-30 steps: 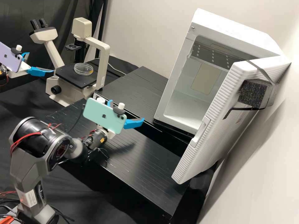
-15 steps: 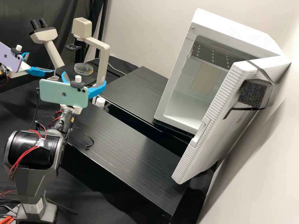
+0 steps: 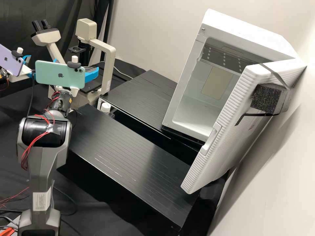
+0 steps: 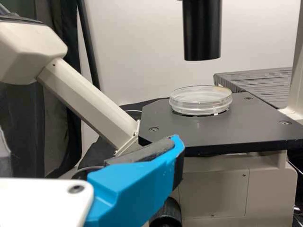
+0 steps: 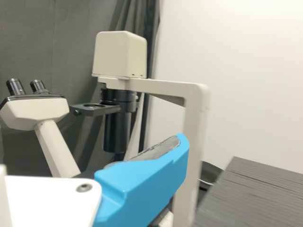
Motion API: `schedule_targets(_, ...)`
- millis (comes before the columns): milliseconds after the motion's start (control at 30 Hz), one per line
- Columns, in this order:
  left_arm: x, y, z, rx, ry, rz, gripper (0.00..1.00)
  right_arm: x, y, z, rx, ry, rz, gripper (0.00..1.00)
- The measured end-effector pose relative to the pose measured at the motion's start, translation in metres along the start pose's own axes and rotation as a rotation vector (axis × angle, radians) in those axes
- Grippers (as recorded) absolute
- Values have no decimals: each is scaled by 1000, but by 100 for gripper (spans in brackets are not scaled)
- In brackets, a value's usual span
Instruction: Move the petri dish to the bench.
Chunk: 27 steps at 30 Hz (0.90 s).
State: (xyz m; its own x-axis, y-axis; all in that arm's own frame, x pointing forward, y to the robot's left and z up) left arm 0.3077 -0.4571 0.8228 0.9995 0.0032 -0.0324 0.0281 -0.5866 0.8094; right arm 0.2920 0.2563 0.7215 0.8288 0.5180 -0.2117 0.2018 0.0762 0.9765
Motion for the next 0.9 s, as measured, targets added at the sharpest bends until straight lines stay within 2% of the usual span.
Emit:
schedule_targets(167,0,0,0,0,0,0,100,31,-14,-3,-22,-15,-36,100)
schedule_targets(333,0,0,0,0,0,0,100,58,-32,1,-61,-79,-78,100)
schedule_targets(467,0,0,0,0,0,0,100,71,-43,8,-65,-127,-106,100)
schedule_targets(533,0,0,0,0,0,0,100,76,-47,11,-63,-145,-111,100)
schedule_targets(633,0,0,0,0,0,0,100,84,-51,14,-38,-166,-114,100)
schedule_targets(733,0,0,0,0,0,0,100,91,-56,16,-34,-165,-111,100)
schedule_targets(900,0,0,0,0,0,0,100,97,-64,24,21,-188,-111,100)
